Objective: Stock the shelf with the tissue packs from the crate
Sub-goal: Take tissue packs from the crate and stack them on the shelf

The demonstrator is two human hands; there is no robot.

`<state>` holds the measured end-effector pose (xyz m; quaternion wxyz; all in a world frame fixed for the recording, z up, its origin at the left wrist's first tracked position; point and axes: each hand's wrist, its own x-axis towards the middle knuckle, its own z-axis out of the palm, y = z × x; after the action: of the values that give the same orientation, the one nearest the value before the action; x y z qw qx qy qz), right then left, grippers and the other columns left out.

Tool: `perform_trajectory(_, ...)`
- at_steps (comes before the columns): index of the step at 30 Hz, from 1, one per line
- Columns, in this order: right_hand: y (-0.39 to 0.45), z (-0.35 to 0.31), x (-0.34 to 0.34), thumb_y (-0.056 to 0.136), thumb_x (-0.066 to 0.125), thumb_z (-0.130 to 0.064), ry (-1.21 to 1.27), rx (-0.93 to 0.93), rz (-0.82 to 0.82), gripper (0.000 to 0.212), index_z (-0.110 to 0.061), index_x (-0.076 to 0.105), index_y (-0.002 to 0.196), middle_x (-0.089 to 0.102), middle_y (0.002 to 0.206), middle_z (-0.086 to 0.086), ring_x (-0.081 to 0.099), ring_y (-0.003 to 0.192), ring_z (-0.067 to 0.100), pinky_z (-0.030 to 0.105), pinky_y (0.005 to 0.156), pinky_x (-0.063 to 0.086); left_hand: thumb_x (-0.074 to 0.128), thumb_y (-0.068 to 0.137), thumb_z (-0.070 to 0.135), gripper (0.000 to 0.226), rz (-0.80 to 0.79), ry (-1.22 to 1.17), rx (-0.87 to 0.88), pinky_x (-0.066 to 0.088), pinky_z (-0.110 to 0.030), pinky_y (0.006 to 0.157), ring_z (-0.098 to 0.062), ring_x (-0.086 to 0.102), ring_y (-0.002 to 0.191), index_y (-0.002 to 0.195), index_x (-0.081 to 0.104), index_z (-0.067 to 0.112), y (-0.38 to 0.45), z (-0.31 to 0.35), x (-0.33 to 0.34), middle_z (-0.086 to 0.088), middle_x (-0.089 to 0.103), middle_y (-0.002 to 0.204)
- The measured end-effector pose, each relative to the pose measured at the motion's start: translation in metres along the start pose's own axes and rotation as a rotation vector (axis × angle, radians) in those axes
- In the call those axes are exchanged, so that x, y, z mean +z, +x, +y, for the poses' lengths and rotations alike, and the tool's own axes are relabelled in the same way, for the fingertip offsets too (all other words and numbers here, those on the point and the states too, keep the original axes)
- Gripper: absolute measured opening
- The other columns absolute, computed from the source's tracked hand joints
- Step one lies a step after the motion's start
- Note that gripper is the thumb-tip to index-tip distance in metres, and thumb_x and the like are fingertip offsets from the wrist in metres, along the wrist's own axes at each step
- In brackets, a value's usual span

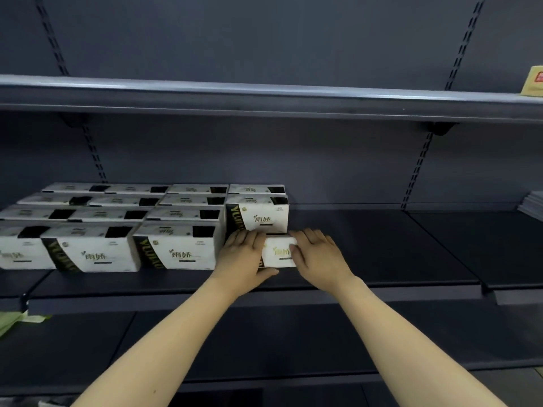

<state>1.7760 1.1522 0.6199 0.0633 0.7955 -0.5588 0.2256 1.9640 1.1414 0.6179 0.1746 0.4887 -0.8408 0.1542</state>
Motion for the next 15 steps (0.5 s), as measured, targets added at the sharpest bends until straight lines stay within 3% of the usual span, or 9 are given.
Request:
perform_trajectory(2,-0.007,0.001,0.001,0.09,0.023,-0.041,-0.001,-0.018,-0.001,0.056,-0.009,0.058,0.12,0.061,0.111,0.008,0.056,0.098,0.028,0.037,0.079,0.042,0.081,0.059,0.056,0.075,0.09,-0.015,0.032,0.055,-0.038,0.077,-0.028,0.067,0.088,0.108,0.064,0.002,-0.007,-0.003,0.004,-0.01,0.068,0.099)
perform_trajectory(6,-0.02,0.002,0.003,0.086,0.04,-0.036,-0.026,-0.09,0.034,0.04,-0.009,0.062,0.106,0.062,0.1,0.006,0.059,0.084,0.026,0.034,0.069,0.047,0.047,0.079,0.055,0.061,0.083,-0.058,0.095,0.055,-0.033,0.074,-0.025,0.065,0.093,0.112,0.063,0.007,-0.019,-0.002,0.006,-0.006,0.067,0.102)
perform_trajectory(10,-0.025,0.007,0.0,0.08,0.045,-0.04,-0.071,-0.176,0.029,0.039,-0.011,0.064,0.098,0.061,0.098,0.004,0.058,0.082,0.024,0.033,0.068,0.046,0.043,0.079,0.051,0.054,0.051,-0.077,0.179,0.055,-0.03,0.072,-0.023,0.063,0.089,0.104,0.067,0.009,-0.026,-0.007,0.0,-0.003,0.066,0.1)
perform_trajectory(12,-0.023,0.009,-0.004,0.078,0.045,-0.044,-0.068,-0.184,0.006,0.042,-0.011,0.063,0.097,0.06,0.098,0.004,0.057,0.082,0.025,0.032,0.069,0.043,0.039,0.079,0.055,0.06,-0.034,-0.108,0.172,0.053,-0.033,0.078,-0.023,0.061,0.094,0.106,0.066,0.01,-0.022,-0.011,-0.009,-0.004,0.065,0.105)
perform_trajectory(15,-0.013,0.008,-0.008,0.076,0.042,-0.061,-0.03,-0.159,-0.076,0.063,-0.016,0.056,0.118,0.053,0.12,0.003,0.052,0.101,0.024,0.034,0.081,0.037,0.04,0.079,0.068,0.081,-0.22,-0.157,0.114,0.032,-0.035,0.106,-0.024,0.04,0.128,0.139,0.041,0.013,-0.009,-0.017,-0.022,-0.005,0.043,0.141)
